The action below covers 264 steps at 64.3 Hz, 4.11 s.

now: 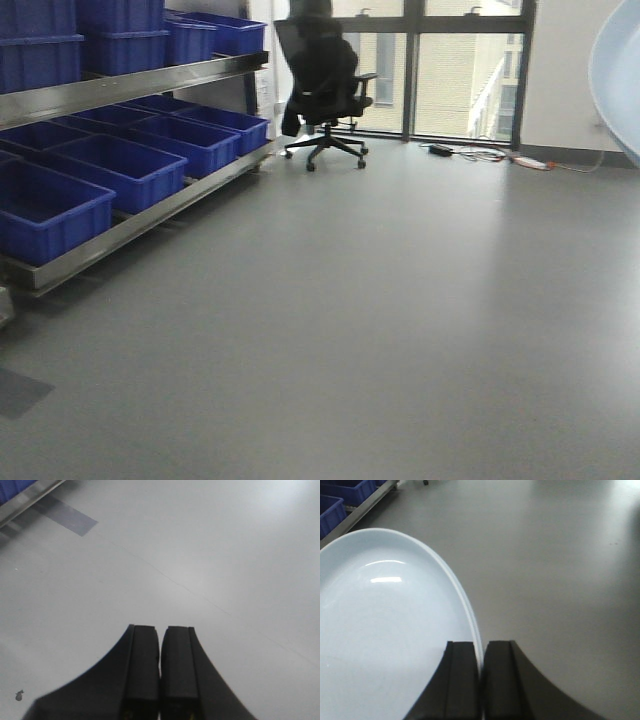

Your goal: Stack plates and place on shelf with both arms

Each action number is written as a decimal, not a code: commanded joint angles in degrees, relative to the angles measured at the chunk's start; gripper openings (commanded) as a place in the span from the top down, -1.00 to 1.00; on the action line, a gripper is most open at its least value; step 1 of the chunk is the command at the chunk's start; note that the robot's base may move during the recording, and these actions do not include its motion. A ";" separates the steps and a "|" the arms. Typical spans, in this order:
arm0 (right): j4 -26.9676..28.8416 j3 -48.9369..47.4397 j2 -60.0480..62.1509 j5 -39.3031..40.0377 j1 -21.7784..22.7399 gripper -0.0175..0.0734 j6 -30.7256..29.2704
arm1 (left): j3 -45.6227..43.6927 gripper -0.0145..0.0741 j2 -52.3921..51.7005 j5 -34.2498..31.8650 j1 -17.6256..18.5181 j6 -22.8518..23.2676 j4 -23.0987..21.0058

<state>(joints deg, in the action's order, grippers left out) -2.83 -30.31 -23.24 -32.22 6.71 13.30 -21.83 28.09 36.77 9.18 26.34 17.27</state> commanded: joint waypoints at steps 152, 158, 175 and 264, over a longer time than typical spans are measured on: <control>-0.23 -1.70 -0.13 5.48 0.24 0.50 -0.12 | -1.72 0.45 0.10 -3.57 -0.10 0.51 0.51; -0.23 -1.70 -0.13 5.48 0.24 0.50 -0.12 | -1.72 0.45 0.10 -3.57 -0.10 0.51 0.51; -0.23 -1.70 -0.13 5.48 0.24 0.50 -0.12 | -1.72 0.45 0.10 -3.57 -0.10 0.51 0.51; -0.23 -1.70 -0.13 9.85 0.24 0.50 -0.12 | -1.72 0.45 0.10 -3.57 -0.10 0.51 0.51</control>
<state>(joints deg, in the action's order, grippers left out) -2.83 -30.31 -23.24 -30.68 6.71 13.21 -21.83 28.09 36.77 9.18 26.34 17.27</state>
